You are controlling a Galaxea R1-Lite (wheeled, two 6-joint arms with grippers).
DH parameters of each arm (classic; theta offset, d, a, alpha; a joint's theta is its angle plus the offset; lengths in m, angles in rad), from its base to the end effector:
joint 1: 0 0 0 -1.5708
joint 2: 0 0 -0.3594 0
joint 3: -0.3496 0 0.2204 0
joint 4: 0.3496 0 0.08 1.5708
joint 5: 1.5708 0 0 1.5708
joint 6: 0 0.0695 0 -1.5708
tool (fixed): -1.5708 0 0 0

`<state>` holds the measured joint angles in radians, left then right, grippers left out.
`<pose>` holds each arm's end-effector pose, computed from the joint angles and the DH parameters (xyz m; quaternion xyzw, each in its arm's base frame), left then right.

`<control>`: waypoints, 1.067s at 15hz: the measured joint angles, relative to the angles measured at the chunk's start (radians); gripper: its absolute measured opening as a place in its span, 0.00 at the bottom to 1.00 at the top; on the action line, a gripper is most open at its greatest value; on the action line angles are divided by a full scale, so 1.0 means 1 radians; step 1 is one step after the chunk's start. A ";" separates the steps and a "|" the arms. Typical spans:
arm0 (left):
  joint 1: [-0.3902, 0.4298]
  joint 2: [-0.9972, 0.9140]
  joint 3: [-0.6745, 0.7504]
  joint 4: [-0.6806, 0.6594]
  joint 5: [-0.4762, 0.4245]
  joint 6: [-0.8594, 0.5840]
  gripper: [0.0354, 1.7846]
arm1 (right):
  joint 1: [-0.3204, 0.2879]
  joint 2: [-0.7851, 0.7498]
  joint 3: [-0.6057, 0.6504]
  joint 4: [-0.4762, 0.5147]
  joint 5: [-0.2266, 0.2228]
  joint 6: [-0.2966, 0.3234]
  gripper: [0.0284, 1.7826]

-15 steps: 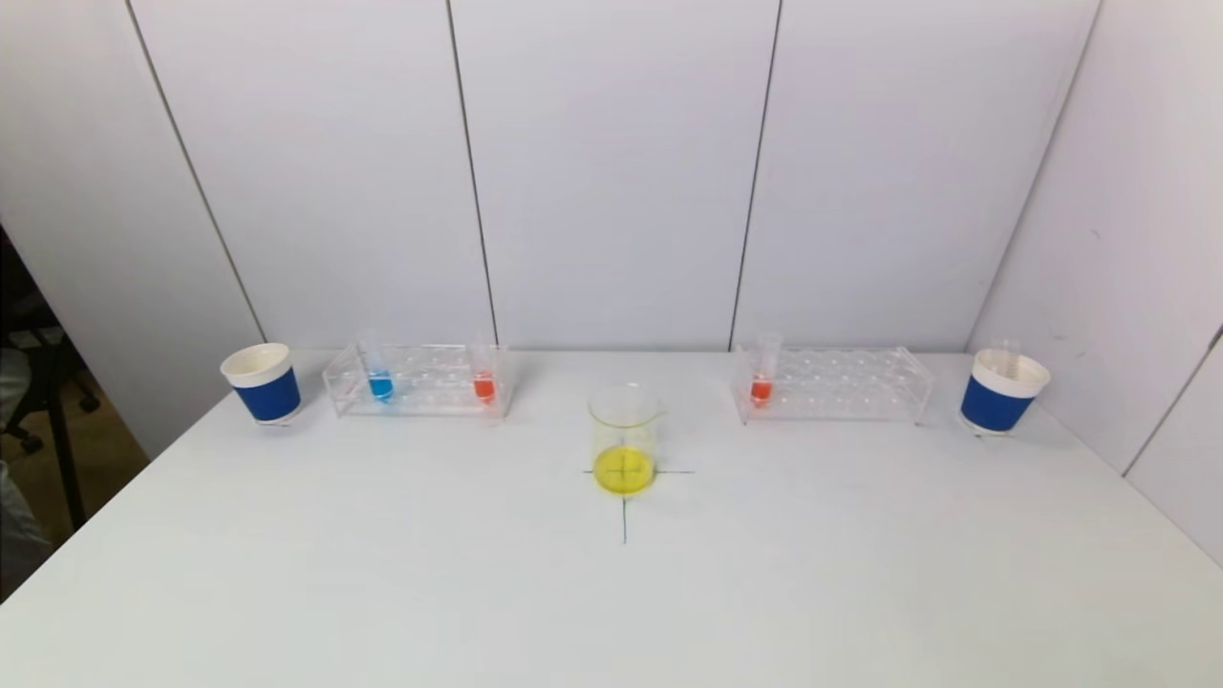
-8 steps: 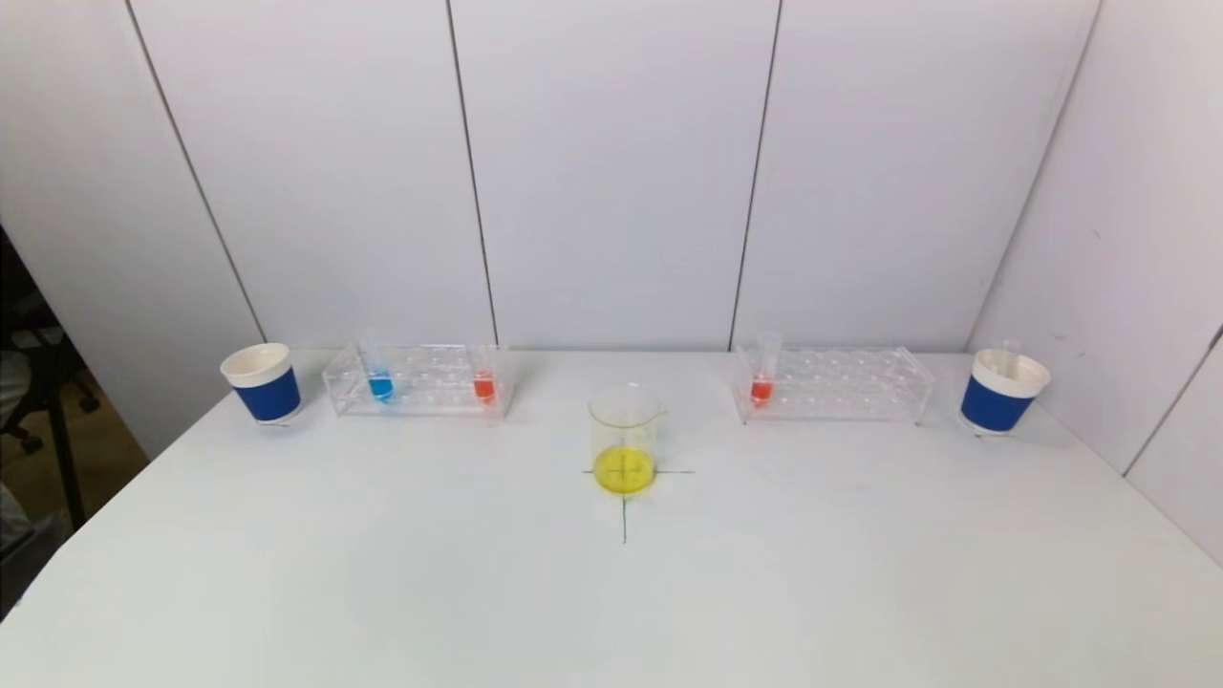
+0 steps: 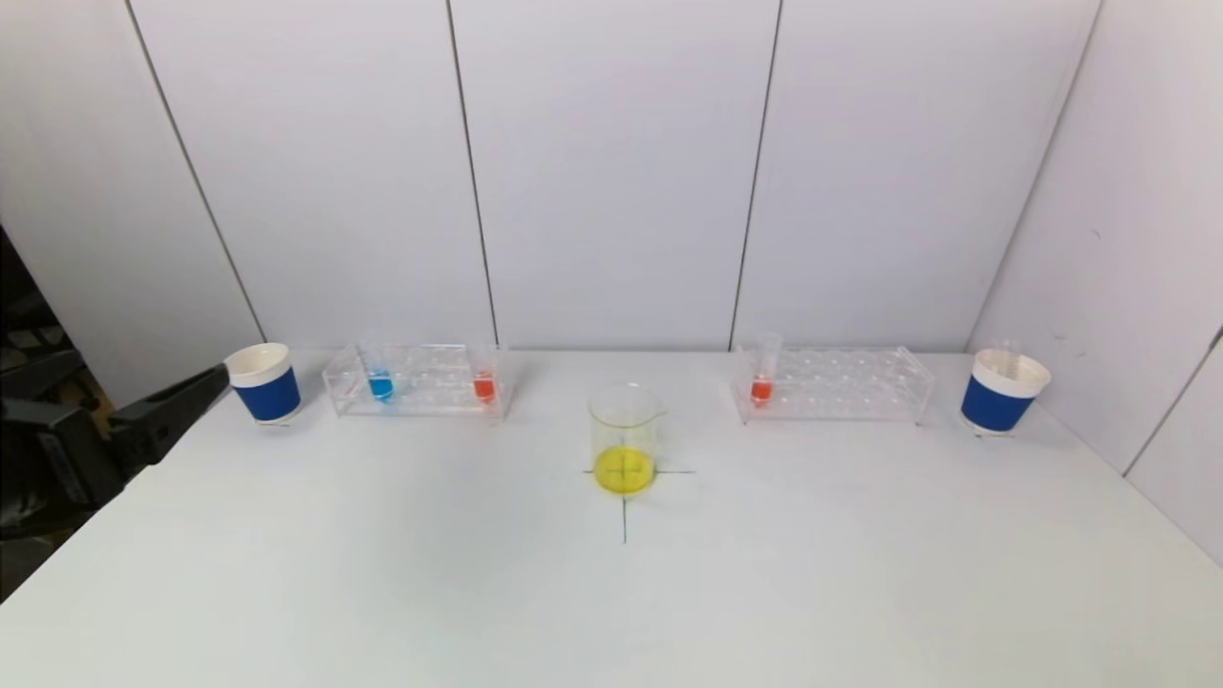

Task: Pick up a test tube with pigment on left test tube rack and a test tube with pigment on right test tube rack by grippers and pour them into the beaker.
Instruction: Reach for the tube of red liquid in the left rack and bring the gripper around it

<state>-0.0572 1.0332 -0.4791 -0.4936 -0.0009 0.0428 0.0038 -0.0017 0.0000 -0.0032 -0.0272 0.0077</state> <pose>0.1807 -0.0104 0.2549 0.0222 0.0296 -0.0297 0.9989 -0.0030 -0.0019 0.0760 0.0039 -0.0025 -0.0117 0.9999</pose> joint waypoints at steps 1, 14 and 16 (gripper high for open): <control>-0.031 0.059 -0.003 -0.058 0.037 0.000 0.99 | 0.000 0.000 0.000 0.000 0.000 0.000 0.99; -0.248 0.725 -0.023 -0.752 0.216 0.005 0.99 | 0.000 0.000 0.000 0.000 0.000 0.000 0.99; -0.249 0.822 -0.043 -0.831 0.212 0.004 0.99 | 0.000 0.000 0.000 0.000 0.000 0.000 0.99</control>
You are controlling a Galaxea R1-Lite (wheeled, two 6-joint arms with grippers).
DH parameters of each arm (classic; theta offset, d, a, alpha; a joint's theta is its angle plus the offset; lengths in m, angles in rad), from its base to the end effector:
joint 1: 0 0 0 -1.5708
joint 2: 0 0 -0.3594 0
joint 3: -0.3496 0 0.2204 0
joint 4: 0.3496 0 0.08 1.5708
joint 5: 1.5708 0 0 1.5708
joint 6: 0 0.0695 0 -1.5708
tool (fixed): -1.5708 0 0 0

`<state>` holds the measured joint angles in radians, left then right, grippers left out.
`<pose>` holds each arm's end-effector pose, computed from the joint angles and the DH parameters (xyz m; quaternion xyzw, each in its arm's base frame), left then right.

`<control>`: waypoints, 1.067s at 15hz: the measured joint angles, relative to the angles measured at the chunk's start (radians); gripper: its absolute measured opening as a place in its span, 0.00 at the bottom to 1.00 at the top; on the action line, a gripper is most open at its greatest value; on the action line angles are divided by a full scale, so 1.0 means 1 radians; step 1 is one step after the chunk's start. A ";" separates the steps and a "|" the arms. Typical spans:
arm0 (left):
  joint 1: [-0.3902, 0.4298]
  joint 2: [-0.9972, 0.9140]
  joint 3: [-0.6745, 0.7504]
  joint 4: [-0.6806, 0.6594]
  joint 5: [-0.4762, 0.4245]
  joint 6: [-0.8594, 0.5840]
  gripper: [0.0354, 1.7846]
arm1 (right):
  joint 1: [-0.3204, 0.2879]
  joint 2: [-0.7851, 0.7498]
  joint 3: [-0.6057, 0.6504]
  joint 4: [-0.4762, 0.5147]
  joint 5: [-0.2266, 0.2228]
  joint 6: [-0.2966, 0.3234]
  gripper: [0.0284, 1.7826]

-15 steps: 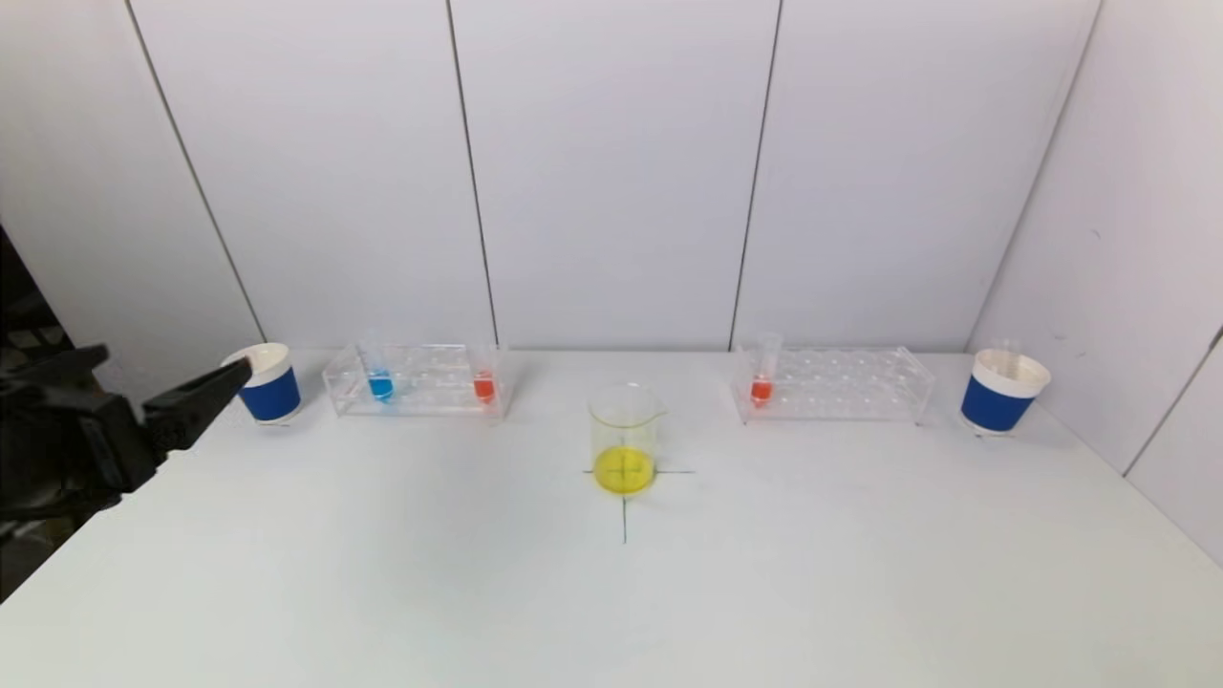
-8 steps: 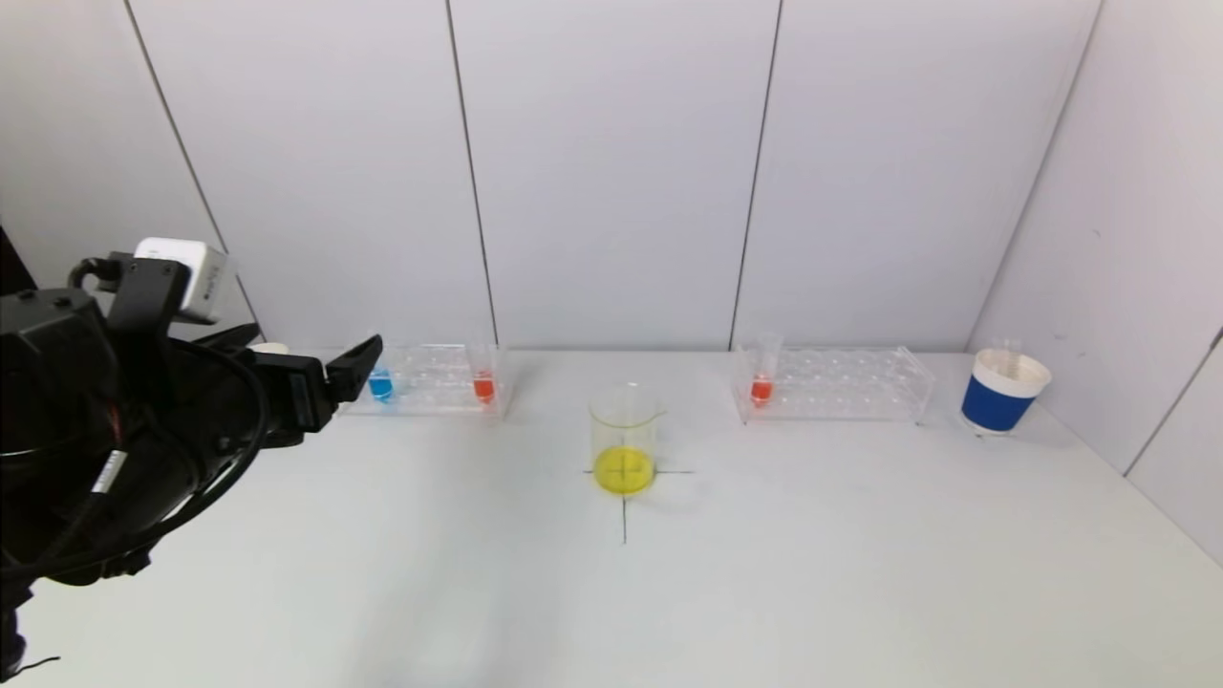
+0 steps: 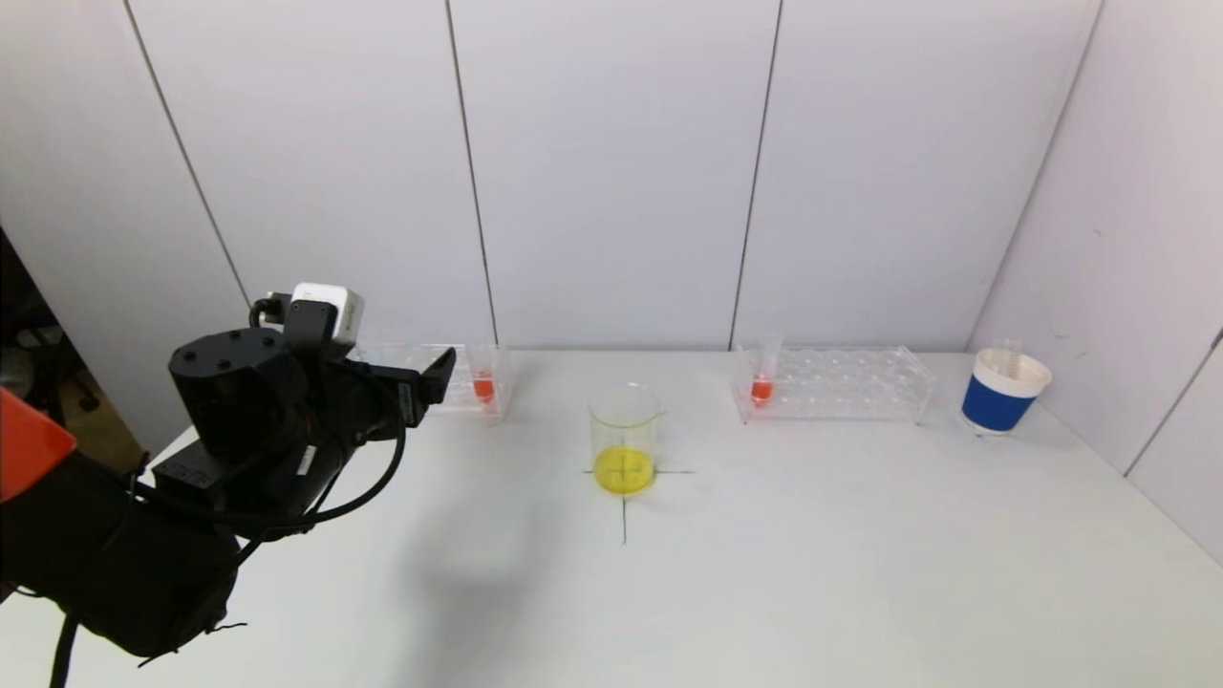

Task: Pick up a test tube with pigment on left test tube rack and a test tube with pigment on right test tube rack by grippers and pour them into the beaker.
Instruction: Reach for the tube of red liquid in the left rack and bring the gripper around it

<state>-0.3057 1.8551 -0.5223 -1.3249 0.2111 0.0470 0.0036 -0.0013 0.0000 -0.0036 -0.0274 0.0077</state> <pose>0.3581 -0.0978 0.1604 0.0245 0.0027 -0.0474 0.9986 -0.0030 -0.0019 0.0760 0.0039 -0.0025 -0.0119 0.9999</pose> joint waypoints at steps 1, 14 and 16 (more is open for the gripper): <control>0.000 0.041 -0.017 -0.024 -0.002 -0.001 0.99 | 0.000 0.000 0.000 0.000 0.000 0.000 0.99; 0.000 0.364 -0.237 -0.121 0.008 -0.007 0.99 | 0.000 0.000 0.000 0.000 0.000 0.000 0.99; 0.000 0.390 -0.269 -0.121 0.010 -0.009 0.99 | 0.000 0.000 0.000 0.000 0.000 0.000 0.99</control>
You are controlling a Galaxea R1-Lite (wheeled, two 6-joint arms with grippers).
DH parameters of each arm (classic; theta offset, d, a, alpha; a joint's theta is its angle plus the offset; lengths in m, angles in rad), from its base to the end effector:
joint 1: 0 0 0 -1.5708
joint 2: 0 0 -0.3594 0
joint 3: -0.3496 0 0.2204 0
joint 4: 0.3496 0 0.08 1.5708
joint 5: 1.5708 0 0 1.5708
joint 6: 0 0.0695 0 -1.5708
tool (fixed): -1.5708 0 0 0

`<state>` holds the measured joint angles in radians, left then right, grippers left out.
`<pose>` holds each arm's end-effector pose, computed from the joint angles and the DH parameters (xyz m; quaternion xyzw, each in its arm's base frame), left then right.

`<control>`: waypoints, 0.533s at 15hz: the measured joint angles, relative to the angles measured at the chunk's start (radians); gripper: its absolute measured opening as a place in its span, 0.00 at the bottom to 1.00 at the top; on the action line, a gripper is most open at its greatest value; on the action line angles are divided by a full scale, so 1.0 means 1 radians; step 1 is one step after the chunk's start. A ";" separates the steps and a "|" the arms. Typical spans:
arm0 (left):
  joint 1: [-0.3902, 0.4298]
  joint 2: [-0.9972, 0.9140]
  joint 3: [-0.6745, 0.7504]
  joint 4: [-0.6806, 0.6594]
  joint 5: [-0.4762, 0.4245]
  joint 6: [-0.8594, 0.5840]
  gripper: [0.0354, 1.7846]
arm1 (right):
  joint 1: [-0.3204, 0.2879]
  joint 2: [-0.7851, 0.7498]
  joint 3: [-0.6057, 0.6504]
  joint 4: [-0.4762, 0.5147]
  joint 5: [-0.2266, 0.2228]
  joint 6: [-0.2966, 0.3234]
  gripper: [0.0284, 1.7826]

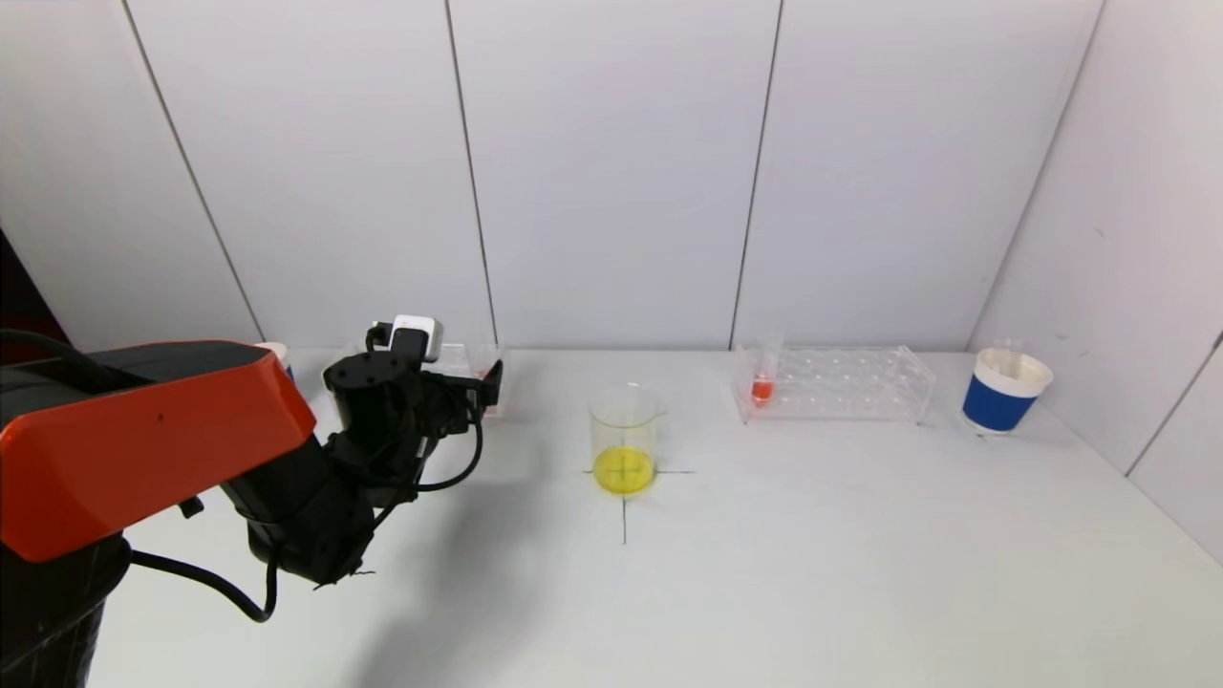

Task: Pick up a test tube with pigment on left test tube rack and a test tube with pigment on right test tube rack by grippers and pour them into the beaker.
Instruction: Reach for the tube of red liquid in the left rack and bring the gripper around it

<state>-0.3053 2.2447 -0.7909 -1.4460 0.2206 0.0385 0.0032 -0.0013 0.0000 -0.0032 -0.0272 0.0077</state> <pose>0.4540 -0.1271 0.0828 0.0202 0.0030 -0.0424 0.9989 -0.0030 -0.0019 0.0760 0.0039 -0.0023 -0.0120 0.9999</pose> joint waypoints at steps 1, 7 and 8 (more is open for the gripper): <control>0.000 0.012 -0.012 -0.001 0.000 0.000 0.99 | 0.000 0.000 0.000 0.000 0.000 0.000 0.99; 0.000 0.067 -0.076 -0.003 0.006 -0.011 0.99 | 0.000 0.000 0.000 0.000 0.000 0.000 0.99; 0.000 0.072 -0.084 -0.003 0.006 -0.013 0.99 | 0.001 0.000 0.000 0.000 0.000 0.000 0.99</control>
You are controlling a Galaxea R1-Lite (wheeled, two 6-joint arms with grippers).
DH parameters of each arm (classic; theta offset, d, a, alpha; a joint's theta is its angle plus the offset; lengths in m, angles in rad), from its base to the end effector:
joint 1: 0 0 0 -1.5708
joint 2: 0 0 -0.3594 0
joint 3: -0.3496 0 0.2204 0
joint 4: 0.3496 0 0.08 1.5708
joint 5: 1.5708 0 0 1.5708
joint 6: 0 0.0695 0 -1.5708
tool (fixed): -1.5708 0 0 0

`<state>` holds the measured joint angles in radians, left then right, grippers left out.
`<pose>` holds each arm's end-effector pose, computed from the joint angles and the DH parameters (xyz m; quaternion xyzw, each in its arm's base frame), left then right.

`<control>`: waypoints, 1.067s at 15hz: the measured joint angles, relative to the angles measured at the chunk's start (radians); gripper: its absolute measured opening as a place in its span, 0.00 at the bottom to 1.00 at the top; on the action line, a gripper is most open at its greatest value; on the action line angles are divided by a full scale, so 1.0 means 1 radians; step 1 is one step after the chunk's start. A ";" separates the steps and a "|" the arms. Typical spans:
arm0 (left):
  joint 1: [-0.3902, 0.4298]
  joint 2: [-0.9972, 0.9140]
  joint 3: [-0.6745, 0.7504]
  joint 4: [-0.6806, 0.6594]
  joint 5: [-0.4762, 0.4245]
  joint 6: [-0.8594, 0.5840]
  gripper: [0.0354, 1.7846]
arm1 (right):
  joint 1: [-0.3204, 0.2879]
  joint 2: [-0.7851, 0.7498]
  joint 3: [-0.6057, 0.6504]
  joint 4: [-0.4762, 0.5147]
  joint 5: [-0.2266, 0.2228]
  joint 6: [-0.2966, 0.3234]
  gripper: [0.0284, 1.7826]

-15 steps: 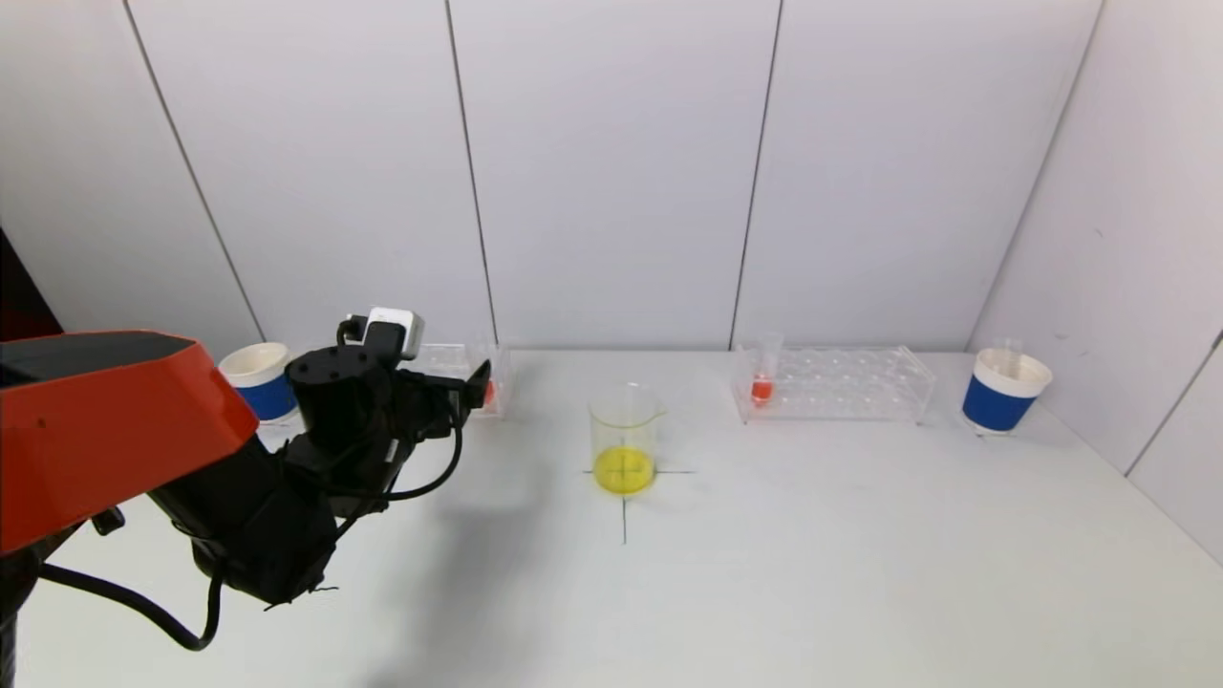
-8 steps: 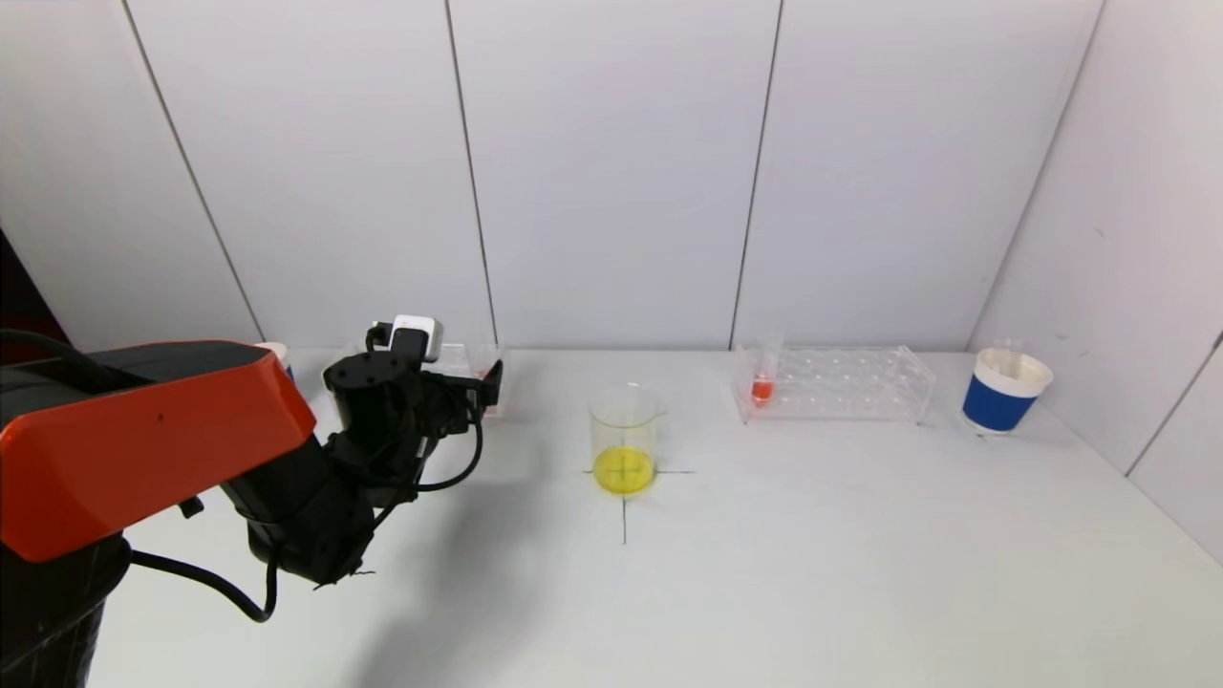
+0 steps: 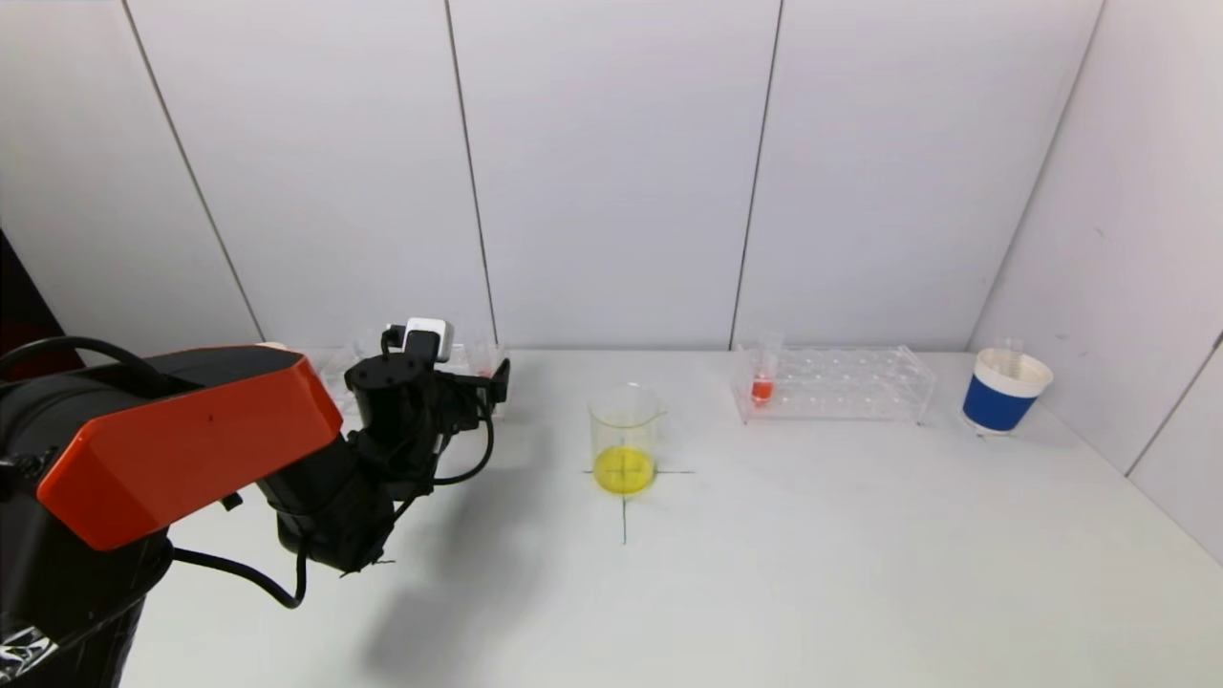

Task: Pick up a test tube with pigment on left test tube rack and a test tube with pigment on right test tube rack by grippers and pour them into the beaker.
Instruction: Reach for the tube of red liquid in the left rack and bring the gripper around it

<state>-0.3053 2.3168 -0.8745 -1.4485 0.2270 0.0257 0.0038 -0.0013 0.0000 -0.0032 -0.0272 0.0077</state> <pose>0.4749 -0.1333 0.0692 0.0120 -0.0035 -0.0391 0.9992 -0.0030 -0.0019 0.0760 0.0039 -0.0023 -0.0117 0.9999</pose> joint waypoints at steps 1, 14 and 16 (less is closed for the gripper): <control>0.000 0.004 -0.005 0.000 0.000 0.000 0.99 | 0.000 0.000 0.000 0.000 0.000 0.000 0.99; 0.006 0.036 -0.079 0.012 0.016 -0.006 0.99 | 0.000 0.000 0.000 0.000 0.000 0.000 0.99; 0.007 0.040 -0.090 0.015 0.022 -0.005 0.99 | 0.000 0.000 0.000 0.000 0.000 0.000 0.99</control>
<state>-0.2981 2.3564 -0.9649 -1.4332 0.2491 0.0206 0.0036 -0.0013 0.0000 -0.0032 -0.0272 0.0077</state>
